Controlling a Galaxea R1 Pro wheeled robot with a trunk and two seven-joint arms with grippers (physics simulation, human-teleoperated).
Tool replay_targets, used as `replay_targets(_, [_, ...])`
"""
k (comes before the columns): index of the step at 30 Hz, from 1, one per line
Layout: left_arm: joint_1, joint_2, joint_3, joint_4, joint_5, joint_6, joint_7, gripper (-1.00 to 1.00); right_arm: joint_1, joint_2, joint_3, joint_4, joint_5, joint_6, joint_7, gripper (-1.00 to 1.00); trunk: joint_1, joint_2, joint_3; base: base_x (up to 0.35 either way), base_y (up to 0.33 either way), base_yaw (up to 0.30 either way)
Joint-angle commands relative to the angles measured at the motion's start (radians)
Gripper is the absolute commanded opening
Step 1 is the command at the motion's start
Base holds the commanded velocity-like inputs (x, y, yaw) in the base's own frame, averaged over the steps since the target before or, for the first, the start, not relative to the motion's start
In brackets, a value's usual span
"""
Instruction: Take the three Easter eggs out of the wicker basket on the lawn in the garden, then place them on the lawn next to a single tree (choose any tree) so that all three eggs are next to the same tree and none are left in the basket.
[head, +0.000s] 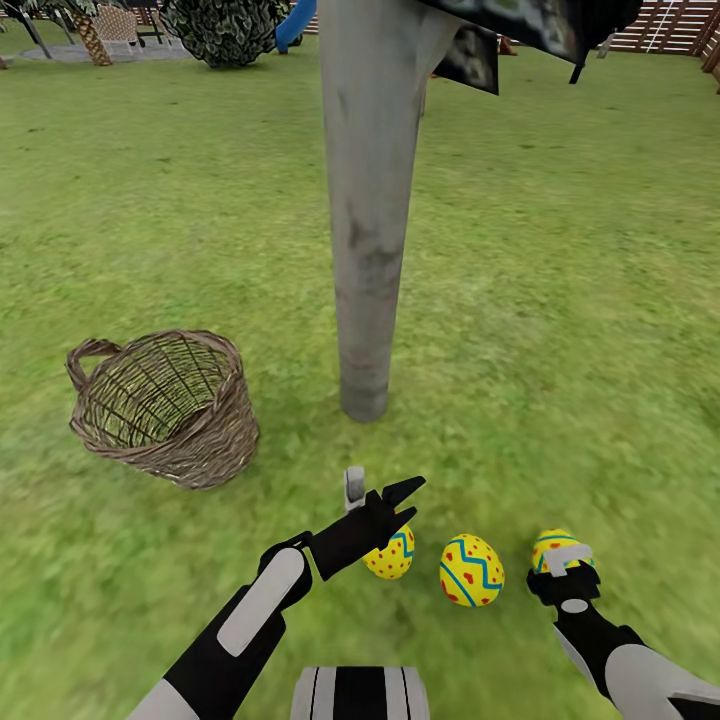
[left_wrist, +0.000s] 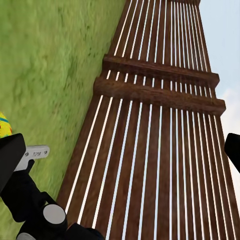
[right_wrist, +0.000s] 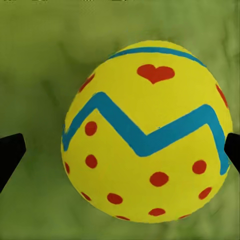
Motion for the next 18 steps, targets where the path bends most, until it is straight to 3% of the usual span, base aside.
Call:
replay_targets(1, [0.0, 0.0, 0.0, 0.001, 0.006, 0.005, -0.001, 1.0, -0.001, 0.0, -0.008, 0.002, 0.009, -0.005, -0.002, 1.0, 0.0, 0.0, -0.001, 0.0, 0.0, 0.0])
replay_targets(18, [0.0, 0.001, 0.0, 0.001, 0.007, 0.006, -0.001, 1.0, -0.001, -0.001, -0.007, -0.001, 0.011, -0.008, 0.0, 1.0, 0.0, 0.0, -0.001, 0.0, 0.0, 0.0])
